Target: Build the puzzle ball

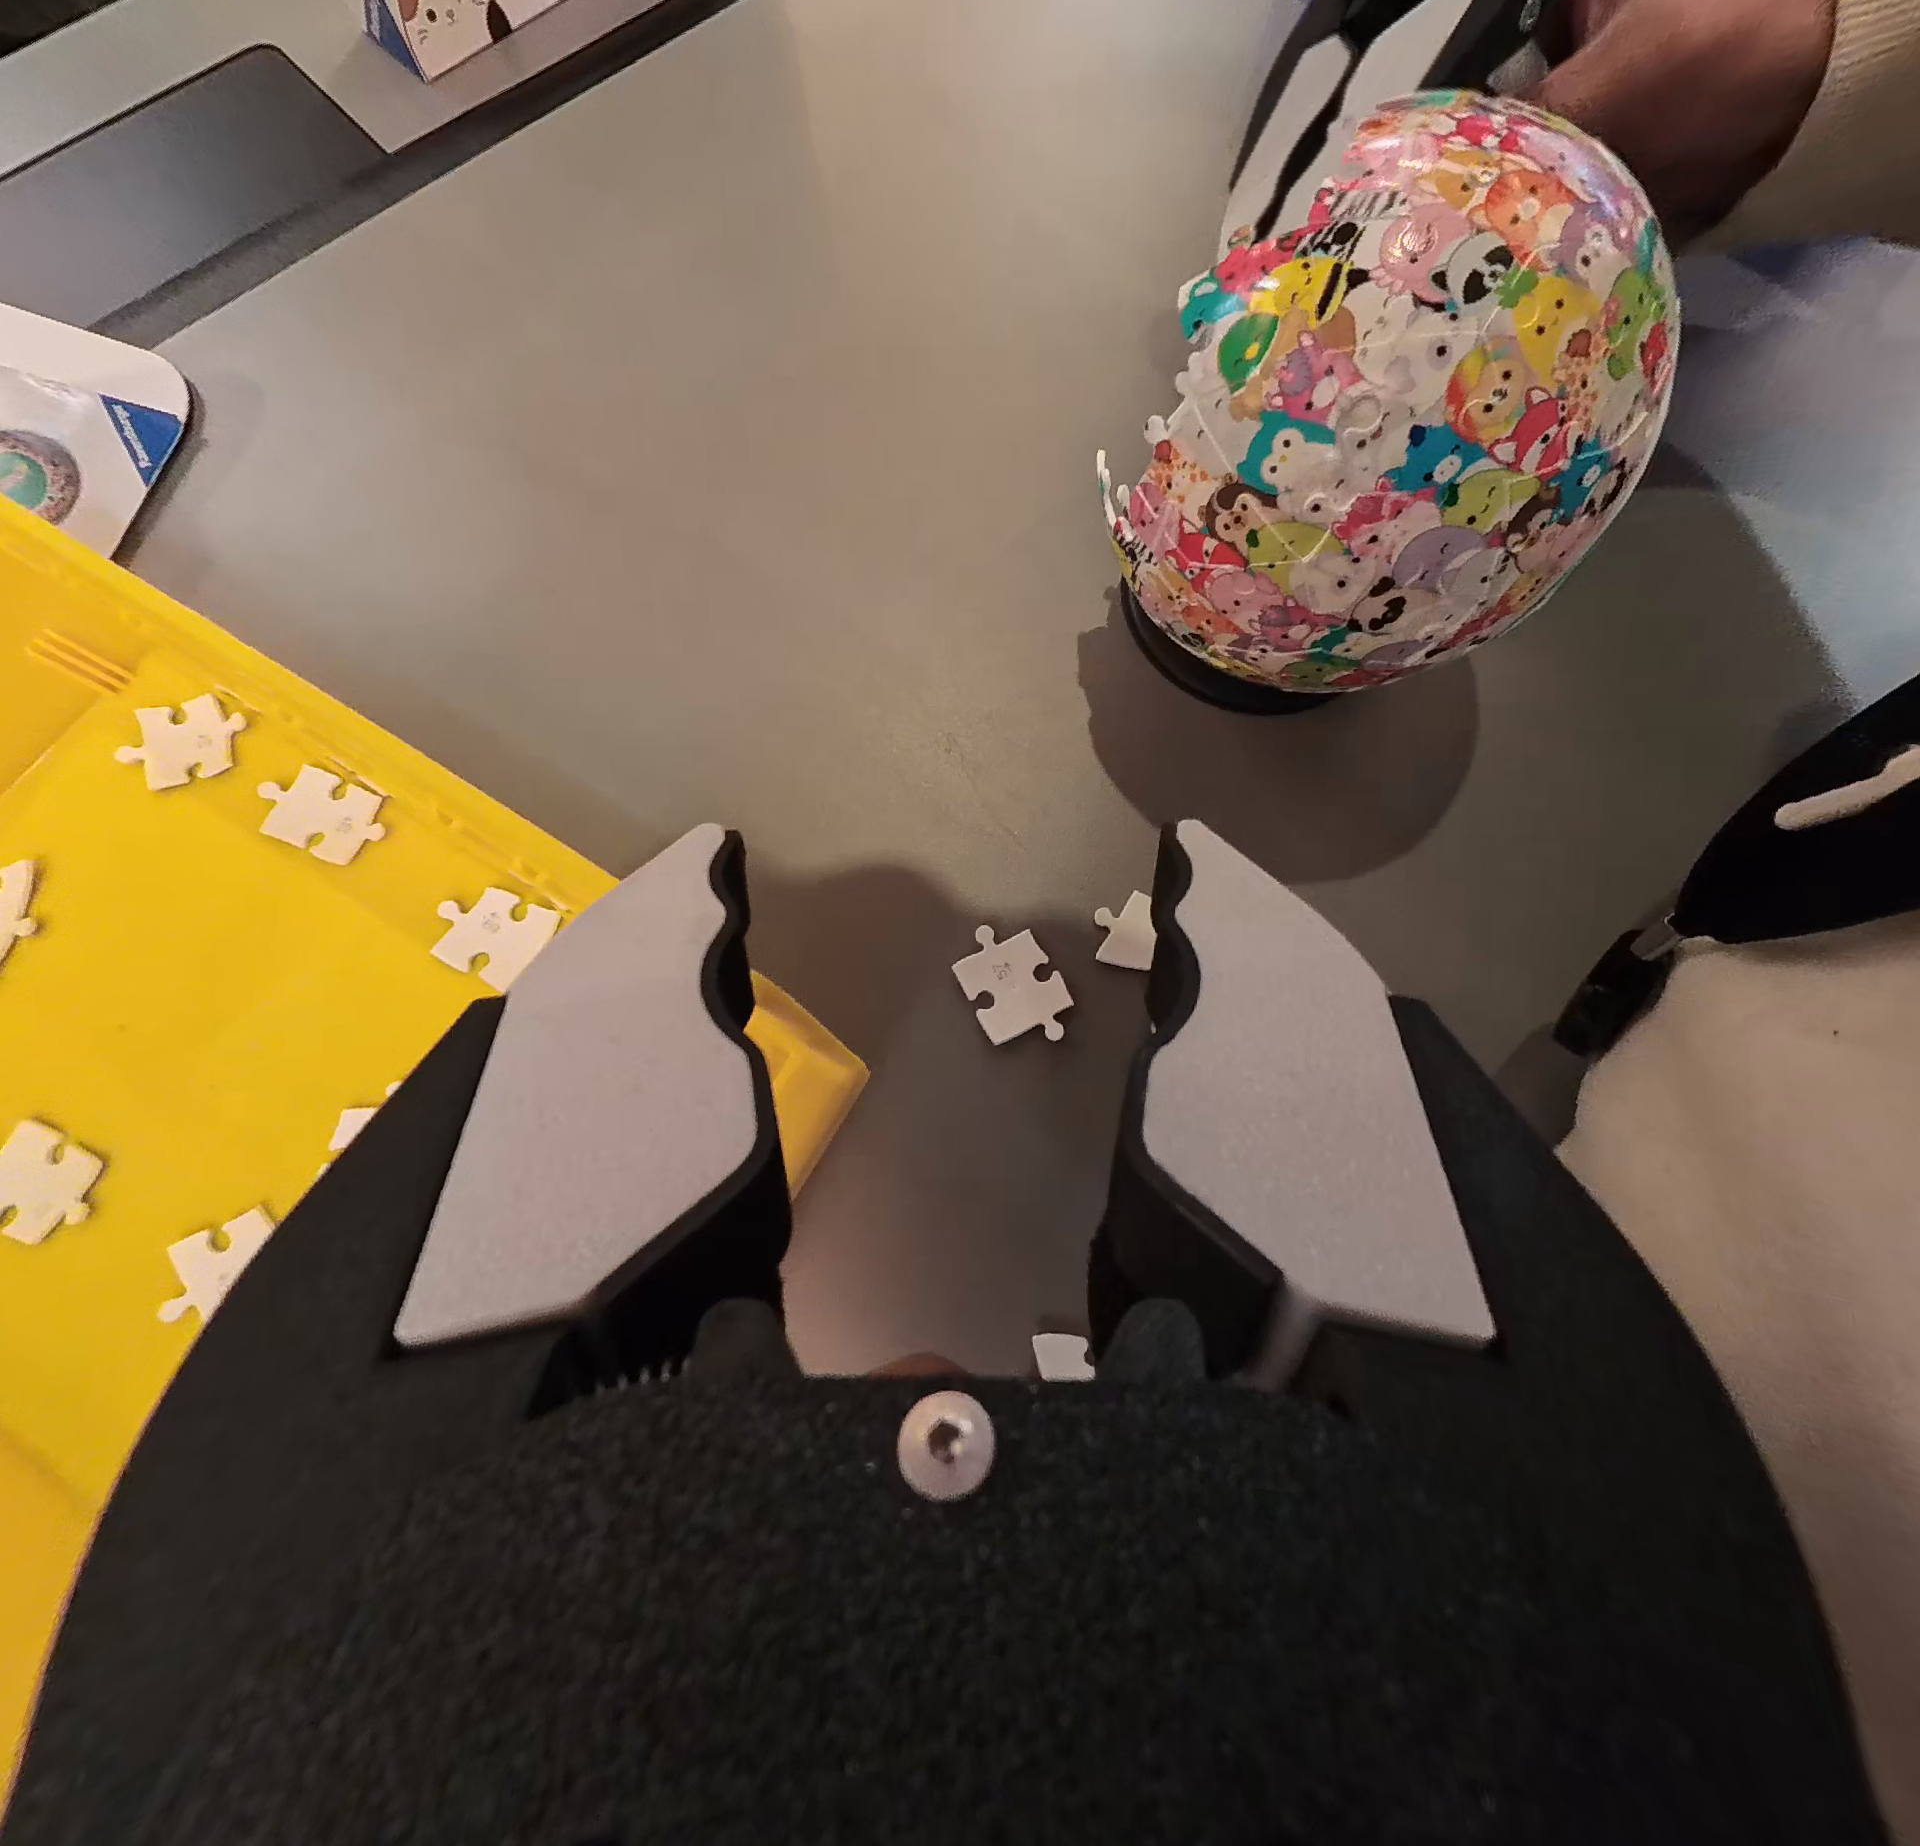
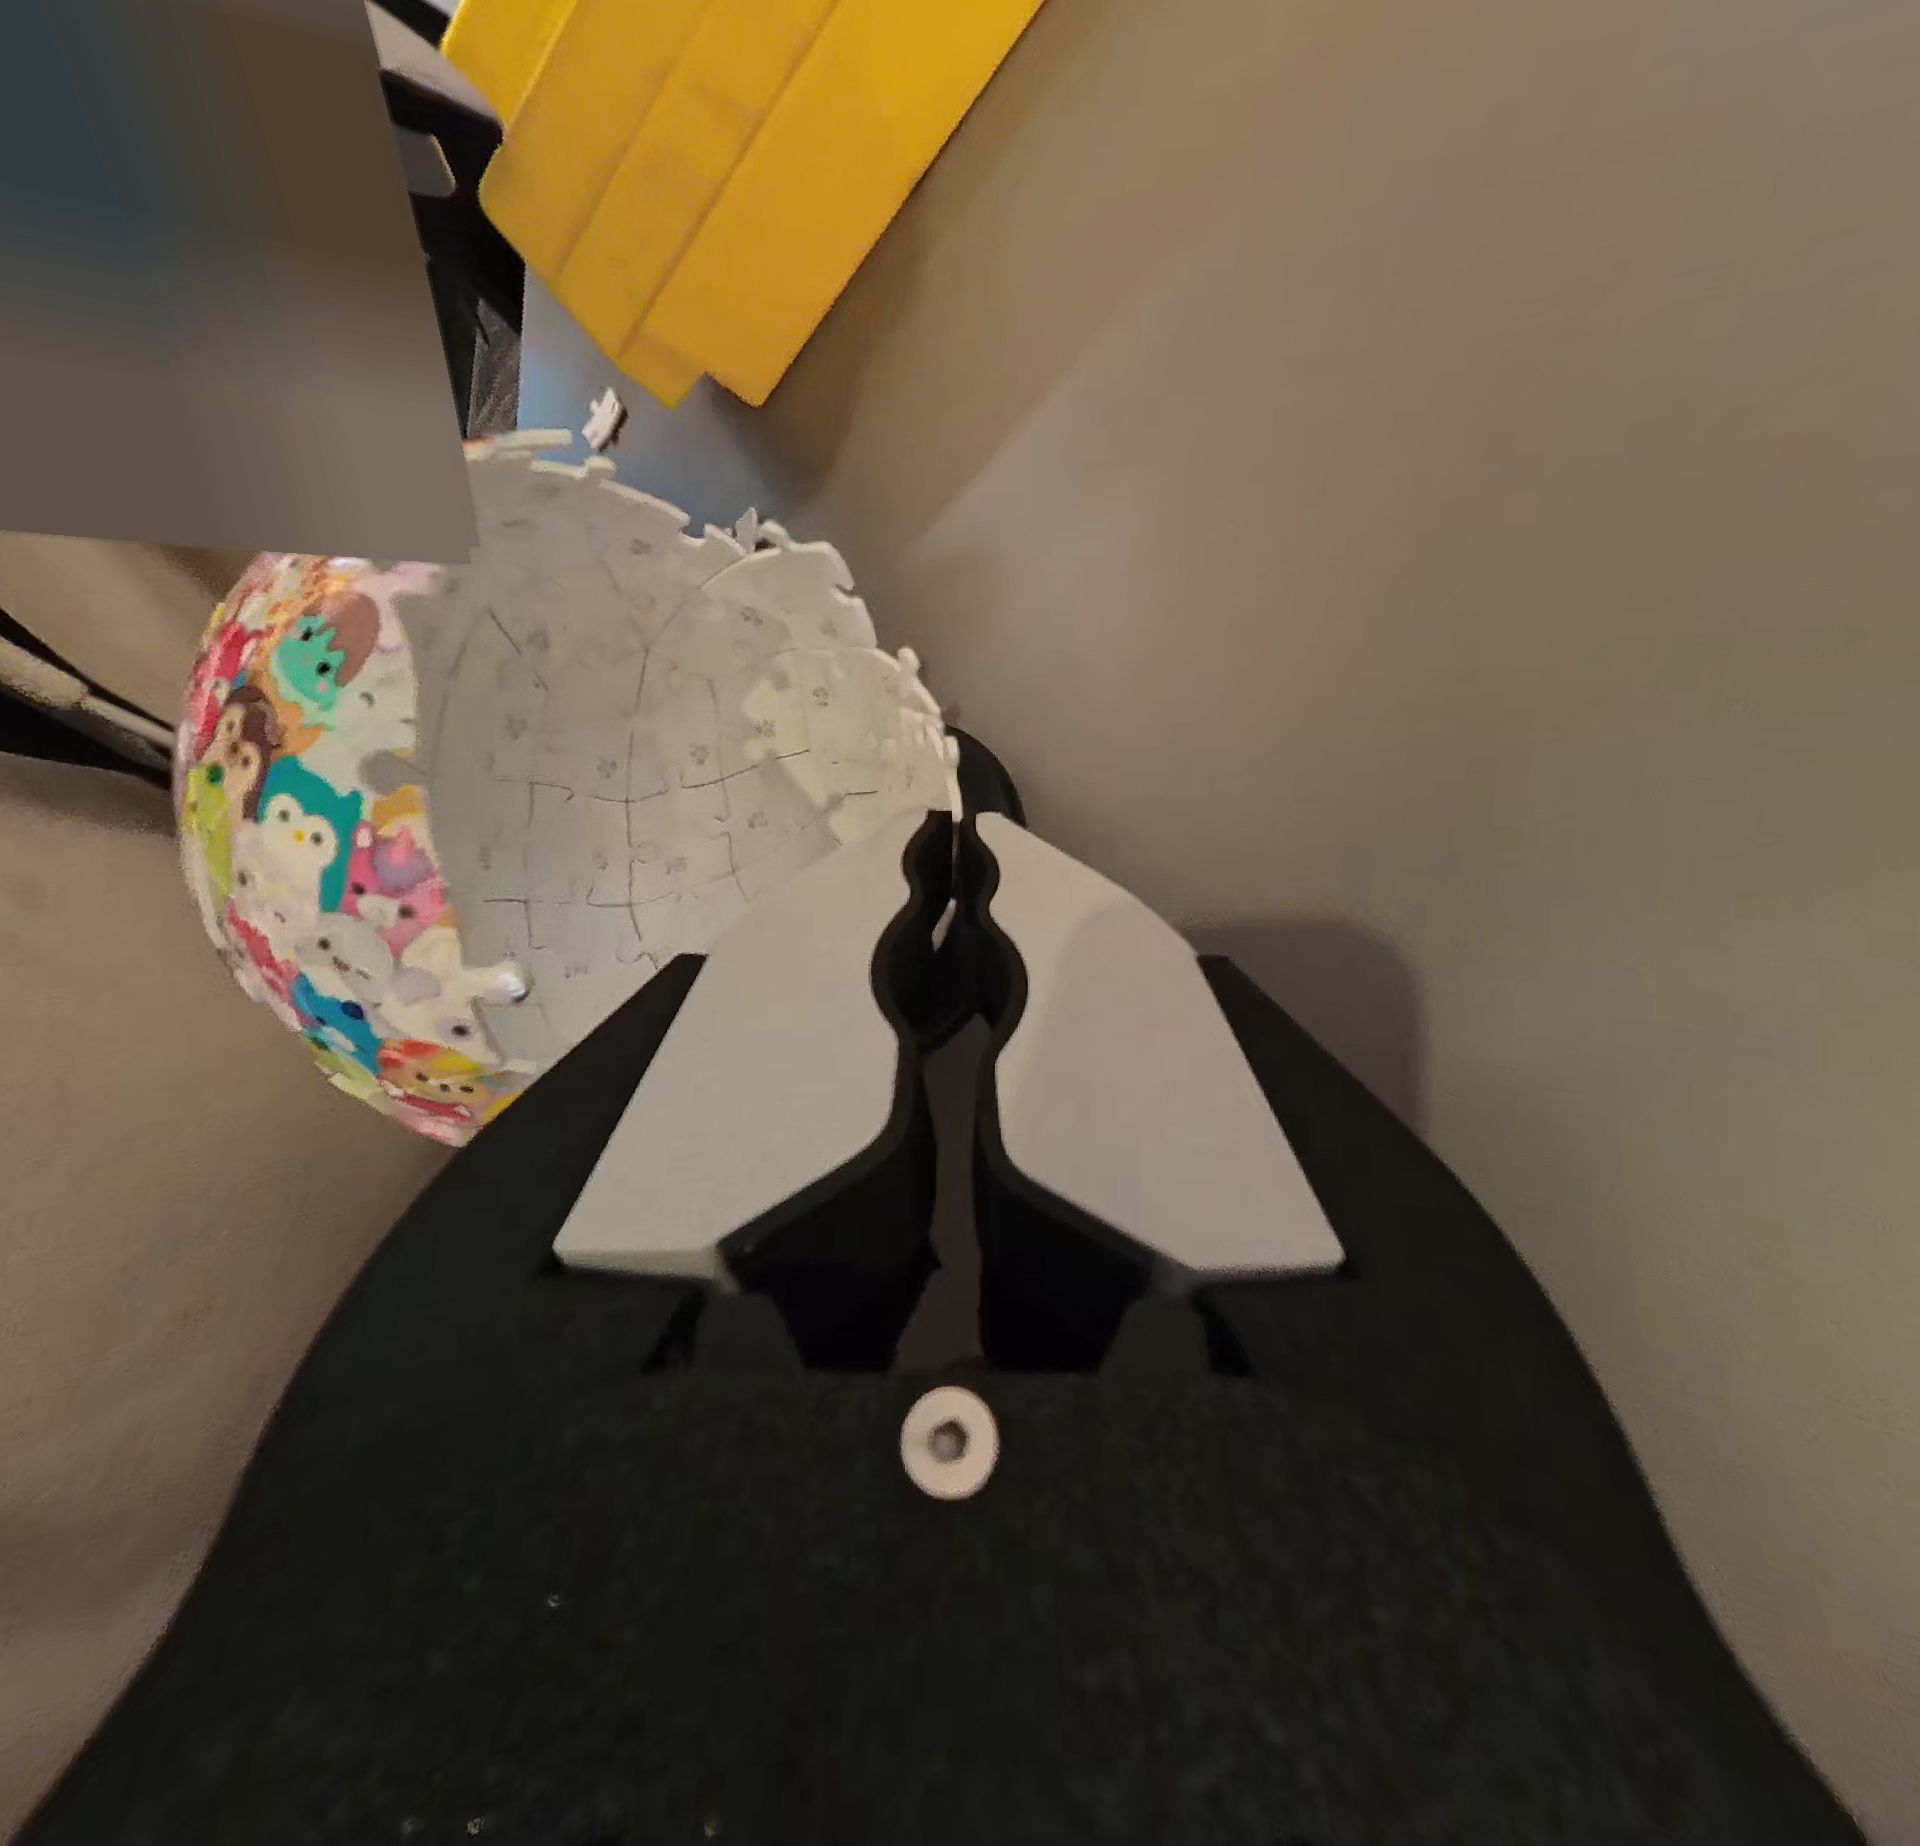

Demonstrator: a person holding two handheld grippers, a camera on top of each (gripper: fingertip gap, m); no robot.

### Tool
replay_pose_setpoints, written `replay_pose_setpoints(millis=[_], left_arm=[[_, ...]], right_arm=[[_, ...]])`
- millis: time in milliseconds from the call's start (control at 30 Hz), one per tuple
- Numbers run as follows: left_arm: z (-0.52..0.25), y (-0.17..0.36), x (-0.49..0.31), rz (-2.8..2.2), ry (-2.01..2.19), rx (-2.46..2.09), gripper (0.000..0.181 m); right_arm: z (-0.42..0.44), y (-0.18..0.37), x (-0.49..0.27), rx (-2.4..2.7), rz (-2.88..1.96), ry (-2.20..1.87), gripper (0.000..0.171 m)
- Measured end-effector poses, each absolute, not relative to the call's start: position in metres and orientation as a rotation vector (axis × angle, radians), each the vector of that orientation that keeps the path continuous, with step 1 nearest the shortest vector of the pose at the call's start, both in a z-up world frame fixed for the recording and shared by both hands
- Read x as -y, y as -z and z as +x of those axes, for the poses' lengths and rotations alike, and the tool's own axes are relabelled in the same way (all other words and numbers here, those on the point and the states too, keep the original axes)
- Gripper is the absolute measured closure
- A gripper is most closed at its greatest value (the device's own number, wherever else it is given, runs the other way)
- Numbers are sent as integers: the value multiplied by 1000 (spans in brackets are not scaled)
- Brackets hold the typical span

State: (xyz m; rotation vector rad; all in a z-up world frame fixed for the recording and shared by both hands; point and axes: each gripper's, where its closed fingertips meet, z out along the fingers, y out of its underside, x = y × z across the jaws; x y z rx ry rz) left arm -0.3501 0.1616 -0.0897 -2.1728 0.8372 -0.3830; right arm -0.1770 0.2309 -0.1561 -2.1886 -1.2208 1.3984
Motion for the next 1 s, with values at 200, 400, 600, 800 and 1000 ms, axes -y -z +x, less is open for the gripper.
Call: replay_pose_setpoints(millis=[200,400,600,800,1000], left_arm=[[-348,90,-160,-2176,379,-846,106],[-347,90,-160,-2177,370,-846,106],[-348,90,-159,-2185,352,-847,106],[-347,90,-159,-2182,351,-850,106],[-346,92,-159,-2187,329,-871,106]], right_arm=[[-175,159,-230,1109,-2187,-1384,170],[-175,161,-229,1155,-2184,-1283,170],[-172,160,-231,1065,-2190,-1295,171],[-170,161,-229,981,-2192,-1307,171],[-171,162,-227,994,-2207,-1295,170]])
